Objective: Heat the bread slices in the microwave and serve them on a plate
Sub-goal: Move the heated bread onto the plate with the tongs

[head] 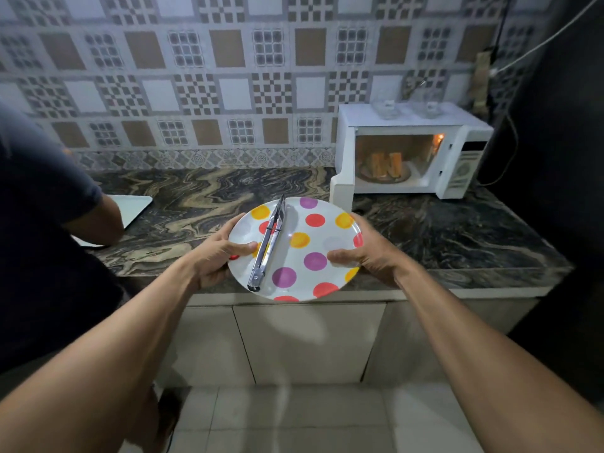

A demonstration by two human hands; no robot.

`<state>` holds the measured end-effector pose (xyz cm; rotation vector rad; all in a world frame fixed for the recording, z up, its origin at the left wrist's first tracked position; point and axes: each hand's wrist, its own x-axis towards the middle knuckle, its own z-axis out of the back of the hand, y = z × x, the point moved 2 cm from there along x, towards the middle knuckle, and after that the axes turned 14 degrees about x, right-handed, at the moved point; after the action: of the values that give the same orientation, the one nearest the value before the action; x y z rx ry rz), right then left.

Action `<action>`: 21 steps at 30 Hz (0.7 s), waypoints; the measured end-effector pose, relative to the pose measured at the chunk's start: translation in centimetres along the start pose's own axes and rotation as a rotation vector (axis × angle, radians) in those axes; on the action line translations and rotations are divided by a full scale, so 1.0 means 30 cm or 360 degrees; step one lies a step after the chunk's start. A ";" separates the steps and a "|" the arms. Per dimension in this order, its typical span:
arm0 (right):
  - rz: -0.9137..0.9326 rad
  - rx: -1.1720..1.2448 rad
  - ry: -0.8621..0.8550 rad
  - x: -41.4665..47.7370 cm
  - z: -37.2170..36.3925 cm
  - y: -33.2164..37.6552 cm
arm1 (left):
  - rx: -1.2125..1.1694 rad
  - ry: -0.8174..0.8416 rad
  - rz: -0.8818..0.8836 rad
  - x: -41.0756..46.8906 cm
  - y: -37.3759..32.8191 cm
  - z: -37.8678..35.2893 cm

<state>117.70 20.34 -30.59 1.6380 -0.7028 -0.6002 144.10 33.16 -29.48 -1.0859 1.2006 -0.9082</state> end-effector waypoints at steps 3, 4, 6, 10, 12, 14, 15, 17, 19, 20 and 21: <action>-0.0003 0.0006 -0.0019 -0.074 0.063 0.025 | 0.0027 0.0027 -0.0006 0.003 0.001 -0.083; -0.0011 0.0027 -0.0020 -0.100 0.087 0.031 | 0.0009 0.0029 -0.0001 0.000 -0.004 -0.118; -0.0032 0.0073 -0.0035 -0.153 0.140 0.046 | -0.0033 0.0022 -0.0004 -0.007 -0.019 -0.196; -0.0077 0.0049 -0.0120 -0.237 0.249 0.089 | -0.0013 0.0009 -0.0017 -0.021 -0.041 -0.343; -0.0074 0.0028 -0.0171 -0.266 0.295 0.109 | -0.0035 -0.0033 -0.0017 -0.026 -0.048 -0.403; -0.0071 0.0019 -0.0170 -0.297 0.340 0.131 | -0.0049 -0.0050 -0.0014 -0.027 -0.050 -0.465; -0.0068 0.0027 -0.0157 -0.311 0.362 0.140 | -0.0047 -0.0051 -0.0018 -0.030 -0.052 -0.498; -0.0040 0.0028 -0.0125 -0.345 0.406 0.158 | -0.0051 -0.0077 -0.0026 -0.034 -0.052 -0.561; -0.0009 0.0033 -0.0082 -0.374 0.450 0.180 | -0.0060 -0.0106 -0.0020 -0.036 -0.059 -0.625; -0.0002 0.0036 -0.0067 -0.387 0.473 0.186 | -0.0060 -0.0111 -0.0014 -0.036 -0.061 -0.655; 0.0000 0.0032 -0.0059 -0.395 0.496 0.189 | -0.0058 -0.0122 -0.0014 -0.034 -0.062 -0.682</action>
<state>98.18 18.25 -27.47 1.6489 -0.7383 -0.6265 123.78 30.47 -27.93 -1.1459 1.1542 -0.8468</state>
